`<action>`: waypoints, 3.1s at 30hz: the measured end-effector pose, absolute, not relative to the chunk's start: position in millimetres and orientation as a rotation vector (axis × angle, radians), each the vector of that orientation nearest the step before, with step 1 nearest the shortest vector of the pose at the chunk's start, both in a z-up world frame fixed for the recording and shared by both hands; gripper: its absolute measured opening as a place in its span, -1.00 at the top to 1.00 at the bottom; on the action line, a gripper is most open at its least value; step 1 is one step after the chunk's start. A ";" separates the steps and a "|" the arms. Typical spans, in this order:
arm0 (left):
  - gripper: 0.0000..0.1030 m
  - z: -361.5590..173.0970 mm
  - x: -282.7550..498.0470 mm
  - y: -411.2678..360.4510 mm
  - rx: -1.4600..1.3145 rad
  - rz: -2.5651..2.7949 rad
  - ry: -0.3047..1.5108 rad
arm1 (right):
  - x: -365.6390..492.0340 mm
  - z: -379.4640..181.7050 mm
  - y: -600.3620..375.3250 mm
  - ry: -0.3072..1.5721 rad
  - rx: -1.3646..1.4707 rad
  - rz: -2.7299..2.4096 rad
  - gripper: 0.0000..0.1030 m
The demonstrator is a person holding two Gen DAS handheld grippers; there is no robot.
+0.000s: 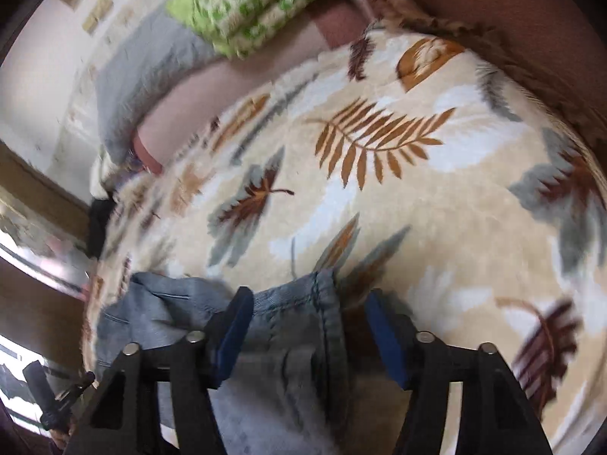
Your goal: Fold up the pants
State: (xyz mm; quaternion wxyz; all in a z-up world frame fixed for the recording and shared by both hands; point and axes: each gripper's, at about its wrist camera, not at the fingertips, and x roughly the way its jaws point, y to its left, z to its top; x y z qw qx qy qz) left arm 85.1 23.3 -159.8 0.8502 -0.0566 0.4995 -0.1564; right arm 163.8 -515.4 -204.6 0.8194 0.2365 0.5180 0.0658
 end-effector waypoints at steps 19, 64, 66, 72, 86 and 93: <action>0.77 -175.2 94.3 -7.9 -0.079 -0.354 1.133 | 150.2 -182.5 -503.7 0.933 0.292 -0.018 0.87; -0.30 -190.8 76.1 -31.3 -0.003 -0.324 1.163 | 141.0 -233.6 -541.8 0.951 0.663 -0.060 0.33; -0.30 -191.5 76.2 -29.9 -0.010 -0.321 1.164 | 118.8 -216.0 -548.0 0.870 0.645 -0.081 0.27; -0.30 -198.2 75.7 -31.6 -0.070 -0.321 1.186 | 78.6 -165.4 -515.1 0.808 0.508 0.037 0.27; -0.39 -174.3 58.6 -45.3 -0.054 -0.361 1.158 | 3.8 -216.8 -498.2 0.867 0.741 0.117 0.26; -0.39 -153.7 42.9 -74.9 -0.009 -0.424 1.129 | -16.4 -221.7 -495.2 0.877 0.714 0.139 0.26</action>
